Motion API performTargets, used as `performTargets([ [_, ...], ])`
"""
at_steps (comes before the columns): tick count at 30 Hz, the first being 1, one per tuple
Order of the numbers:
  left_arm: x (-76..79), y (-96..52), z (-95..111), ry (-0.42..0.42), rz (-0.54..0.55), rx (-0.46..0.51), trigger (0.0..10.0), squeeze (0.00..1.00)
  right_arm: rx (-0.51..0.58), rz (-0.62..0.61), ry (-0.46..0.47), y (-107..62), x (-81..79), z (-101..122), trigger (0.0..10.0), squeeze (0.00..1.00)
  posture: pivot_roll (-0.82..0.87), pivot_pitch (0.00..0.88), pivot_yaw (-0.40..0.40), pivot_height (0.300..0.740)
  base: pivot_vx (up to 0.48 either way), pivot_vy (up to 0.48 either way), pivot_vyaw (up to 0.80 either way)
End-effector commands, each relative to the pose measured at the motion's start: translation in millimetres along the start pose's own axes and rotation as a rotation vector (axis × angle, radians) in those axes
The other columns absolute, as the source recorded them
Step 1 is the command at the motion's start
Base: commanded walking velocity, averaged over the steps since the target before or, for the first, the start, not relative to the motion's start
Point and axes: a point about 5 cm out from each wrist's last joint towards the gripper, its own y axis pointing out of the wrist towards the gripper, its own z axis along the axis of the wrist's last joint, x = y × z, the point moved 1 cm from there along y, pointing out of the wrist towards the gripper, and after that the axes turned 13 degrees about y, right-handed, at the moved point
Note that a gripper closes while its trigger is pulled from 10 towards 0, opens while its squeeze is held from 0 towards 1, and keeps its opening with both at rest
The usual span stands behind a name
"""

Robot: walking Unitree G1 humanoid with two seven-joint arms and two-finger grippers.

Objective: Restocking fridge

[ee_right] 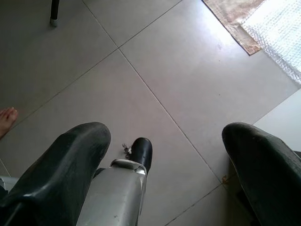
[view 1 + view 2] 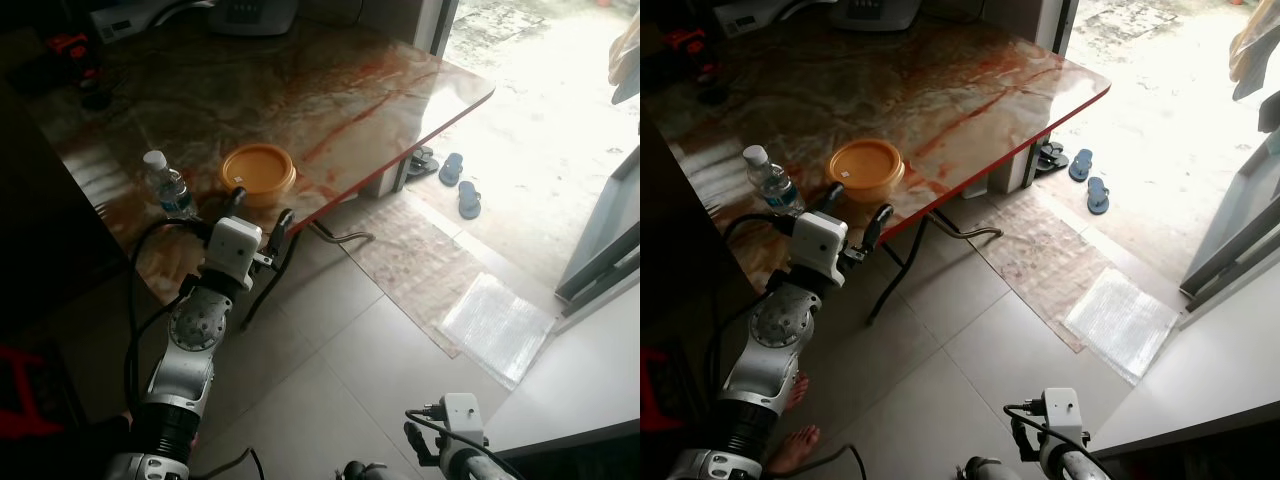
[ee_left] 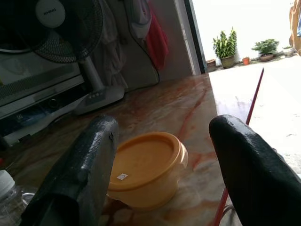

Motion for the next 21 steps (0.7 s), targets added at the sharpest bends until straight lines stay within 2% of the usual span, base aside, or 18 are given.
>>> performTargets([
  [1, -8.2, -5.3, 0.1, 0.016, 0.015, -0.024, 10.0, 0.00, -0.025, -0.003, -0.003, -1.3, 1.2, -6.1, 10.0, 0.00, -0.09, 0.179, -0.003, 0.740, 0.000, 0.000, 0.00],
  [3, -18.0, -9.2, -2.2, 0.011, 0.054, -0.066, 10.0, 0.00, -0.025, -0.002, -0.005, -1.0, 1.1, -5.0, 10.0, 0.00, -0.09, 0.177, -0.004, 0.740, 0.000, 0.000, 0.00],
  [5, -21.5, -12.1, -4.8, 0.016, 0.064, -0.091, 10.0, 0.00, -0.025, -0.002, -0.006, -0.7, 1.0, -4.2, 10.0, 0.00, -0.09, 0.172, -0.004, 0.740, 0.000, 0.000, 0.00],
  [6, -21.4, -18.9, -12.4, -0.002, 0.073, -0.131, 10.0, 0.00, -0.015, 0.000, -0.012, -0.2, 0.4, -2.0, 10.0, 0.00, -0.08, 0.162, -0.004, 0.740, 0.000, 0.000, 0.00],
  [9, -18.0, -27.1, -23.5, -0.032, 0.083, -0.190, 10.0, 0.00, 0.018, 0.003, -0.019, 0.8, -1.1, 4.4, 10.0, 0.00, -0.09, 0.146, -0.006, 0.740, 0.000, 0.000, 0.00],
  [13, -11.0, -26.3, -22.6, -0.072, 0.082, -0.204, 10.0, 0.00, 0.053, 0.003, -0.013, 1.7, -2.2, 10.8, 10.0, 0.00, -0.09, 0.123, -0.009, 0.740, 0.000, 0.000, 0.00],
  [17, -2.4, -17.0, -21.2, -0.097, 0.077, -0.196, 10.0, 0.00, 0.058, 0.003, -0.027, 3.5, -3.3, 16.9, 10.0, 0.00, -0.08, 0.075, -0.022, 0.740, 0.000, 0.000, 0.00],
  [21, -3.2, -9.0, -16.7, -0.088, 0.082, -0.159, 10.0, 0.00, 0.059, 0.001, -0.028, 4.5, -4.3, 19.4, 10.0, 0.00, -0.06, 0.070, -0.024, 0.740, 0.000, 0.000, 0.00],
])
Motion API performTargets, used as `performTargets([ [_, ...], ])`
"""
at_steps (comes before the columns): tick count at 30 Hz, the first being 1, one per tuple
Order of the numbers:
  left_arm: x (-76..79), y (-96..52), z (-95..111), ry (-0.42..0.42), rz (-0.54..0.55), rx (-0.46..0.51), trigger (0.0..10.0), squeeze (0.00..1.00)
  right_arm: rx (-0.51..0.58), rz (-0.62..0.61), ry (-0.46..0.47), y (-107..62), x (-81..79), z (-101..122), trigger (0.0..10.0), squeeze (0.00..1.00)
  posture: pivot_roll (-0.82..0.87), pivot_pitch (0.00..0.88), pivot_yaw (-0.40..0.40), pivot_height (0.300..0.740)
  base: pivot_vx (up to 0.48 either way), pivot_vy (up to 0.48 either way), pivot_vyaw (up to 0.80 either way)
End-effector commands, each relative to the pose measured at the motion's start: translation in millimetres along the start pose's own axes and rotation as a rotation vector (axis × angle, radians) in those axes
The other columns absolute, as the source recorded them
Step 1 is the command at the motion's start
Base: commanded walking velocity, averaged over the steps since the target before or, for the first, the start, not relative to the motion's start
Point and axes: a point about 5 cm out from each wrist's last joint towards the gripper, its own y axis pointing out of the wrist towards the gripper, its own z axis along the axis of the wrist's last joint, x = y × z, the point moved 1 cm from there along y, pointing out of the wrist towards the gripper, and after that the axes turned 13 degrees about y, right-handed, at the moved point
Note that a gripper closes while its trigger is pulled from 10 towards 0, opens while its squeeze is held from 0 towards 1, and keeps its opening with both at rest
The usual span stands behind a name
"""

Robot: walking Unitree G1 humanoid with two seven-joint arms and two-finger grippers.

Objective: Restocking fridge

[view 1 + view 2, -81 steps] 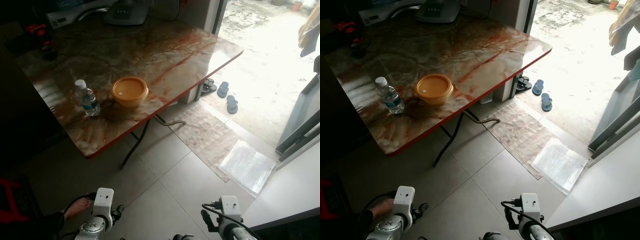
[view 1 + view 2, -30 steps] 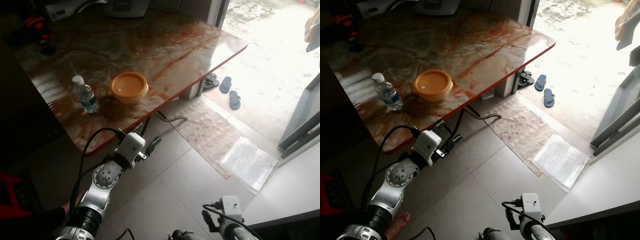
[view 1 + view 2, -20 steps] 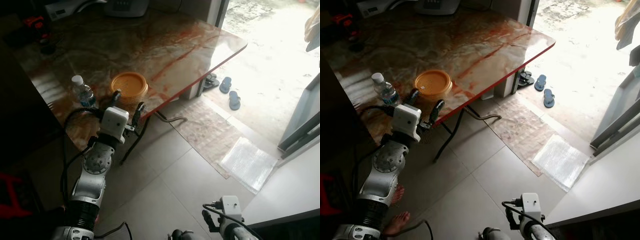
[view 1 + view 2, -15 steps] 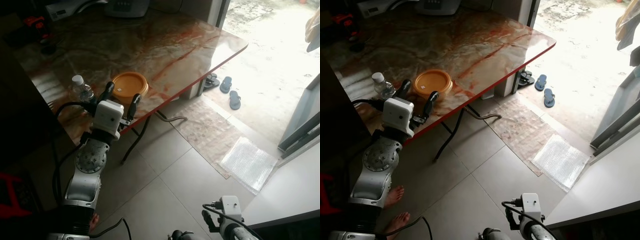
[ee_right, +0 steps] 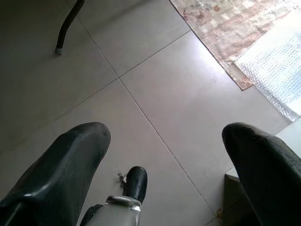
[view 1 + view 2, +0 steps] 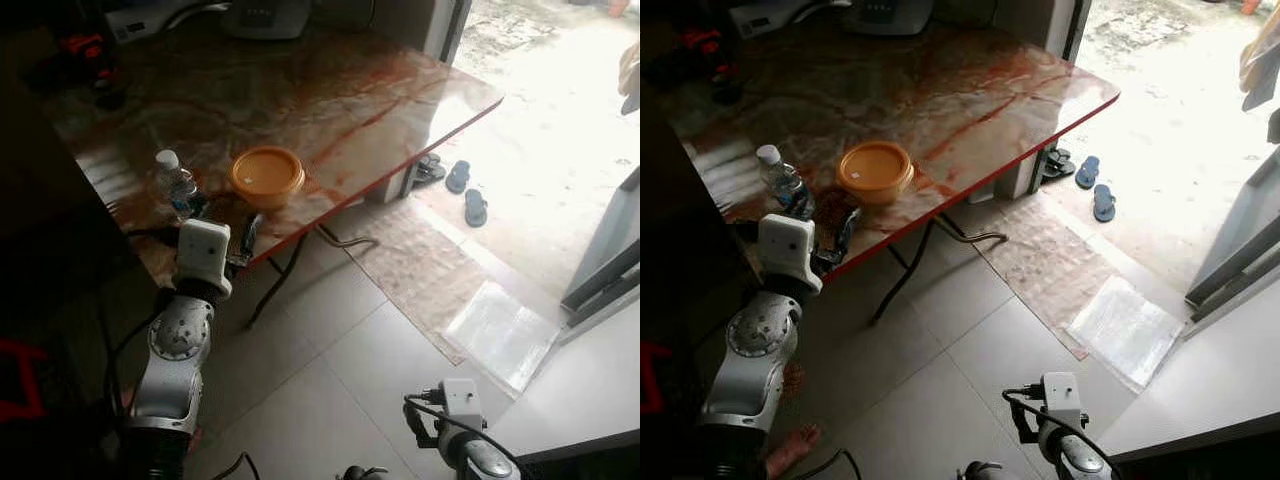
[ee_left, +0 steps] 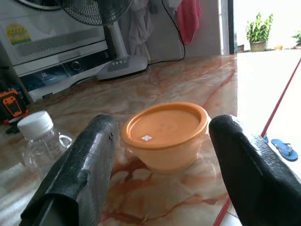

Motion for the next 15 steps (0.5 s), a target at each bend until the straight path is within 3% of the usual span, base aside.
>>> performTargets([
  [1, -1.4, 1.7, 2.6, 0.016, 0.009, 0.018, 10.0, 0.00, -0.030, -0.011, -0.007, -2.2, 2.9, -7.8, 10.0, 0.00, -0.06, 0.066, -0.025, 0.740, 0.000, 0.000, 0.00],
  [4, -6.1, 5.2, 13.7, -0.013, 0.040, 0.052, 10.0, 0.00, -0.040, -0.005, -0.011, -3.2, 3.1, -11.1, 10.0, 0.00, -0.03, 0.085, -0.027, 0.740, 0.000, 0.000, 0.00],
  [5, -7.1, 4.2, 17.9, 0.016, 0.032, 0.069, 10.0, 0.00, -0.052, -0.005, -0.008, -4.2, 3.2, -15.0, 10.0, 0.00, -0.02, 0.101, -0.030, 0.740, 0.000, 0.000, 0.00],
  [9, -17.5, -4.7, 16.2, 0.038, 0.067, 0.058, 10.0, 0.00, -0.086, 0.004, -0.015, -6.3, 0.0, -26.1, 10.0, 0.00, 0.00, 0.112, -0.039, 0.740, 0.000, 0.000, 0.00],
  [15, -27.8, -4.4, 18.1, 0.022, 0.144, 0.044, 10.0, 0.00, -0.114, 0.031, -0.069, -7.2, -5.0, -32.8, 10.0, 0.00, 0.02, 0.133, -0.066, 0.740, 0.000, 0.000, 0.00],
])
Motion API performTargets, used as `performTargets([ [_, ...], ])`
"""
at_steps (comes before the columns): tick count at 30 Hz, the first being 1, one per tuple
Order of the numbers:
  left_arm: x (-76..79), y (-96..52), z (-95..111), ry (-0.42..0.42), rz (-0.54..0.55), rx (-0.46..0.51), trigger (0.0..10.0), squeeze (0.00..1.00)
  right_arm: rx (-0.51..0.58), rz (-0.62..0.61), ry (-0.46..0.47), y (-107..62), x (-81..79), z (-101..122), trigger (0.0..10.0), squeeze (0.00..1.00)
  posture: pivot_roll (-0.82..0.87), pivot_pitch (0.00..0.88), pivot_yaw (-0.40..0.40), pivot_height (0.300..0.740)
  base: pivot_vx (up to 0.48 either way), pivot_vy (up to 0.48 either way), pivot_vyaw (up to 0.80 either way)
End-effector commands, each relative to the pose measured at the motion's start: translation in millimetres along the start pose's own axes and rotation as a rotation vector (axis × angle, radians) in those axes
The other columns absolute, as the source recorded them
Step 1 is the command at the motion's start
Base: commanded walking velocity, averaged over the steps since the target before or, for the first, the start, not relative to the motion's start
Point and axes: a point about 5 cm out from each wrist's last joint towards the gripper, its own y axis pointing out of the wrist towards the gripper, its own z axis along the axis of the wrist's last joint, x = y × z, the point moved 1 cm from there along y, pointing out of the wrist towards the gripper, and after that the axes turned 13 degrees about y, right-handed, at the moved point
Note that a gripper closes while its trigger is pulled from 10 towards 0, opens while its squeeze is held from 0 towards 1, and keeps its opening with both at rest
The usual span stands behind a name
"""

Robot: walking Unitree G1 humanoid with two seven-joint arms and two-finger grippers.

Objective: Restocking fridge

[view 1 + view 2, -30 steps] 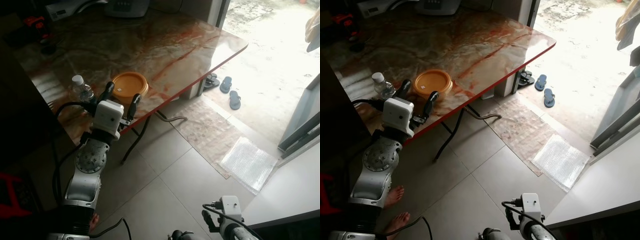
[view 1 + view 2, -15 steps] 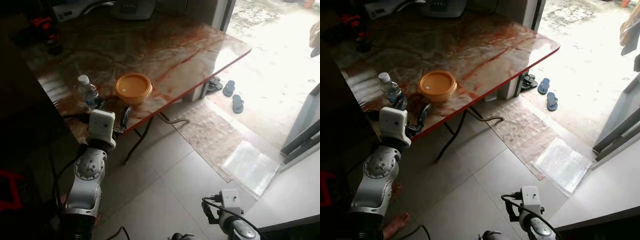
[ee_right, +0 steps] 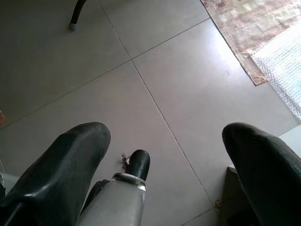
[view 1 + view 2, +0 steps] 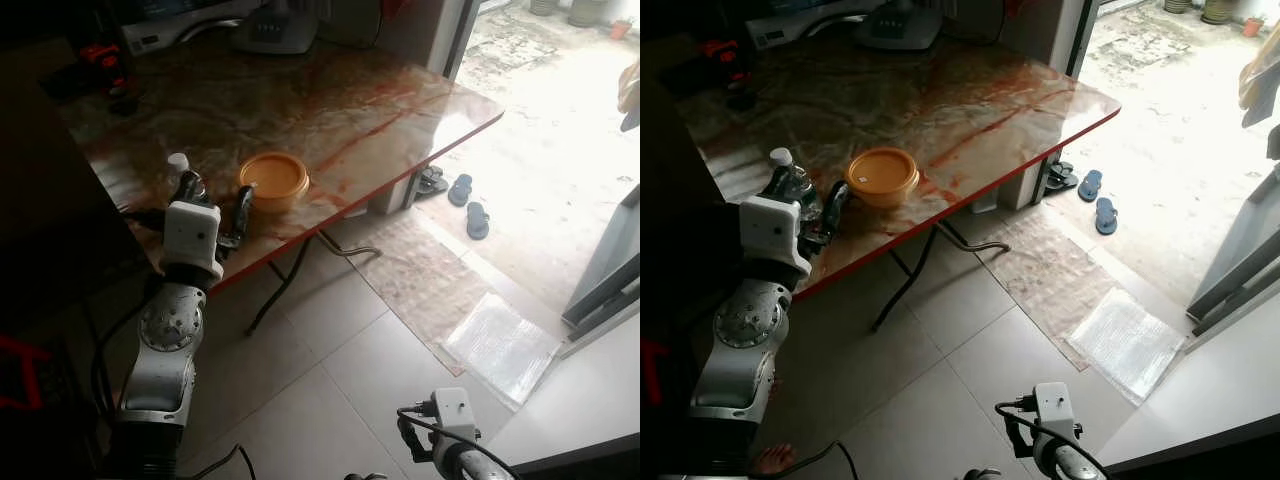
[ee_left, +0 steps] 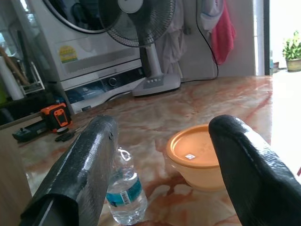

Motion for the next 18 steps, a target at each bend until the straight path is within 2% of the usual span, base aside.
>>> performTargets([
  [1, -4.7, 1.8, 7.0, -0.009, 0.032, 0.014, 10.0, 0.00, -0.029, 0.005, -0.016, -1.7, -0.1, -8.2, 10.0, 0.00, 0.02, 0.134, -0.070, 0.740, 0.000, 0.000, 0.00],
  [4, -7.6, 2.2, 7.9, -0.037, 0.057, 0.011, 10.0, 0.00, -0.037, 0.015, -0.036, -1.5, -1.4, -8.6, 10.0, 0.00, 0.04, 0.138, -0.086, 0.740, 0.000, 0.000, 0.46],
  [8, -12.4, 3.6, 13.1, -0.116, 0.126, 0.003, 10.0, 0.00, -0.046, 0.023, -0.053, -1.8, 2.5, -5.7, 10.0, 0.00, 0.09, 0.127, -0.108, 0.740, 0.000, 0.000, 0.00],
  [15, -9.1, 3.0, 12.1, -0.122, 0.115, -0.008, 10.0, 0.00, -0.041, -0.007, -0.042, -4.4, 14.1, -3.3, 10.0, 0.00, 0.10, 0.116, -0.102, 0.740, 0.000, 0.000, 0.00],
  [18, -15.8, 1.5, 10.1, -0.118, 0.115, -0.017, 10.0, 0.00, -0.037, -0.007, -0.022, -5.2, 16.3, -2.8, 10.0, 0.00, 0.07, 0.127, -0.109, 0.740, 0.000, 0.000, 0.00],
])
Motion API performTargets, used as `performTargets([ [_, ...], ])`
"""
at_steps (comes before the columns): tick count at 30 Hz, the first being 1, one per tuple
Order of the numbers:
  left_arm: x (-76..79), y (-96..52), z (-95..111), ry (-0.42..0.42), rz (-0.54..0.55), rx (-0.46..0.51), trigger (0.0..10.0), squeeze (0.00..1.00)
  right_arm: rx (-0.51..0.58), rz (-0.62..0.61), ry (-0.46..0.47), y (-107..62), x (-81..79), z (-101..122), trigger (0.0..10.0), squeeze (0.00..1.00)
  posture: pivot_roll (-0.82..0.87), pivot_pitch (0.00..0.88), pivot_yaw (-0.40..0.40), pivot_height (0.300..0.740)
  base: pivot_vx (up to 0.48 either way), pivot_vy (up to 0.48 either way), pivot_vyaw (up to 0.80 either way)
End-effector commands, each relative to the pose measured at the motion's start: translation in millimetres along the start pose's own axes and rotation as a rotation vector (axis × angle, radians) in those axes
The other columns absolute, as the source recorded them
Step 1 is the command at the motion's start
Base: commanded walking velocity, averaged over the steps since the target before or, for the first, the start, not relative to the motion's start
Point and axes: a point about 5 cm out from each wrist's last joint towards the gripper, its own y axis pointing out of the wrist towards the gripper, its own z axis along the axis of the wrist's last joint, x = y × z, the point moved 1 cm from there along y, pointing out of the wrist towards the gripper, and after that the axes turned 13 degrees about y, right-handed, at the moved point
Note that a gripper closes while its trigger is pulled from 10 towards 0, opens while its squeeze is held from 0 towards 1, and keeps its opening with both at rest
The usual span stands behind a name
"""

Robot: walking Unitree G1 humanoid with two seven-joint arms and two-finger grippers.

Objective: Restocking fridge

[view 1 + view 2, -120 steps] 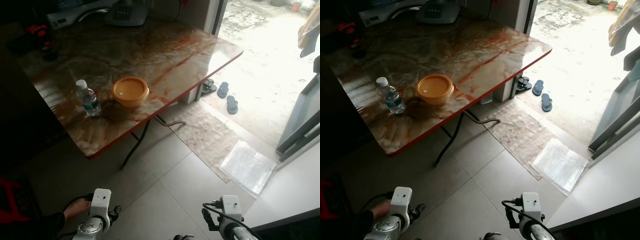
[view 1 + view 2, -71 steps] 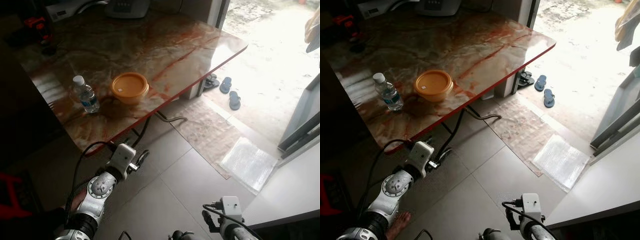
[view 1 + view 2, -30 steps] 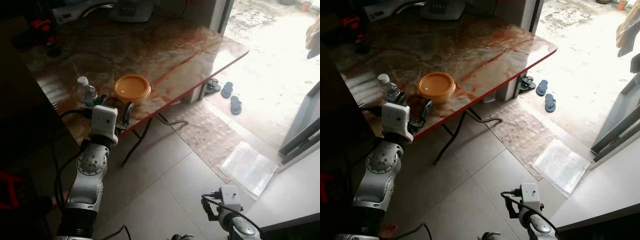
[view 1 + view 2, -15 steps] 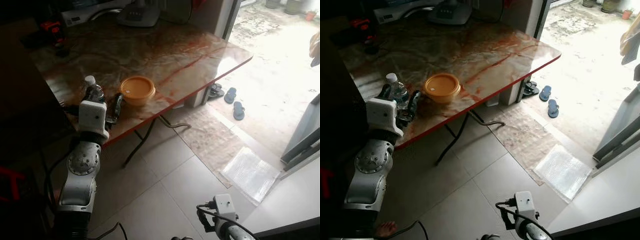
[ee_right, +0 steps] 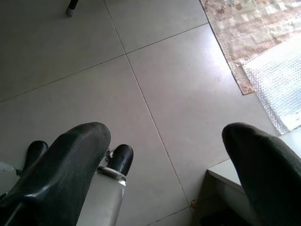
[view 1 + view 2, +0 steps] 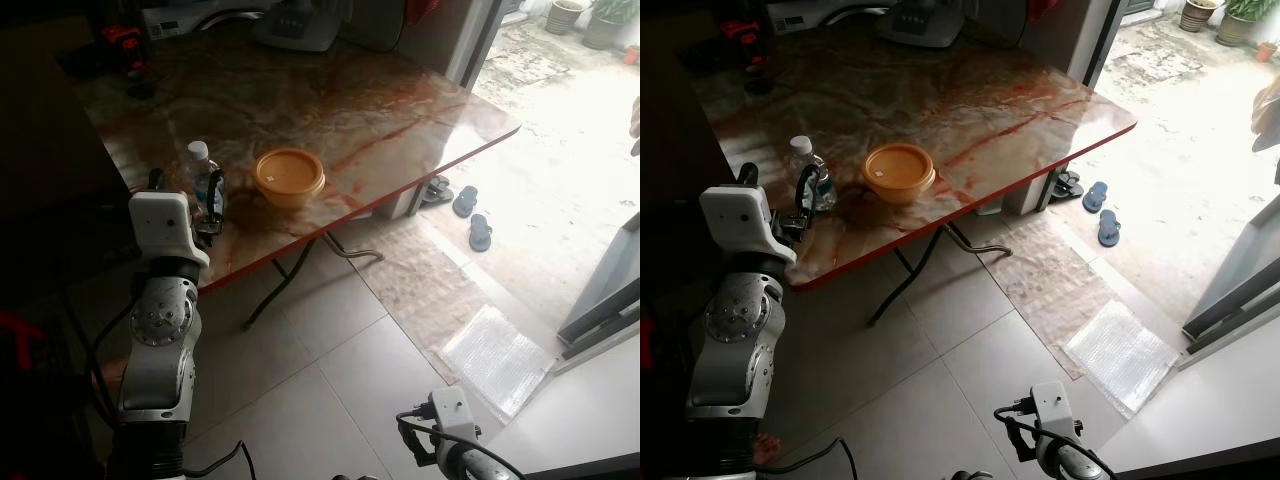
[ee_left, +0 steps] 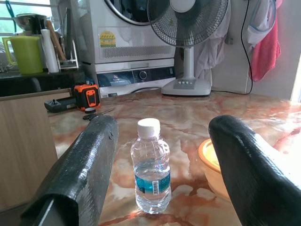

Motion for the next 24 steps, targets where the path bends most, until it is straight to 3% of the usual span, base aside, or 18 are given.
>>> performTargets([
  [1, -4.5, -0.8, 4.6, -0.009, 0.007, 0.014, 10.0, 0.00, -0.020, -0.008, 0.017, -2.8, 5.0, -6.6, 10.0, 0.00, 0.07, 0.122, -0.107, 0.740, 0.000, 0.000, 0.00],
  [7, 1.7, 1.2, 3.6, -0.028, 0.000, 0.005, 10.0, 0.00, -0.025, -0.011, 0.008, -2.6, 4.1, -7.8, 10.0, 0.00, 0.05, 0.086, -0.085, 0.740, 0.000, 0.000, 0.17],
  [12, 8.4, 10.0, 3.6, -0.034, -0.035, 0.015, 10.0, 0.00, -0.007, -0.048, 0.057, -2.5, 5.8, -6.9, 10.0, 0.00, 0.01, 0.062, -0.061, 0.740, 0.000, 0.000, 0.32],
  [24, 8.8, 16.9, 4.3, -0.028, -0.037, 0.023, 10.0, 0.00, 0.004, -0.052, 0.065, -1.0, 5.3, -1.8, 10.0, 0.00, 0.01, 0.082, -0.073, 0.740, 0.000, 0.000, 0.00],
])
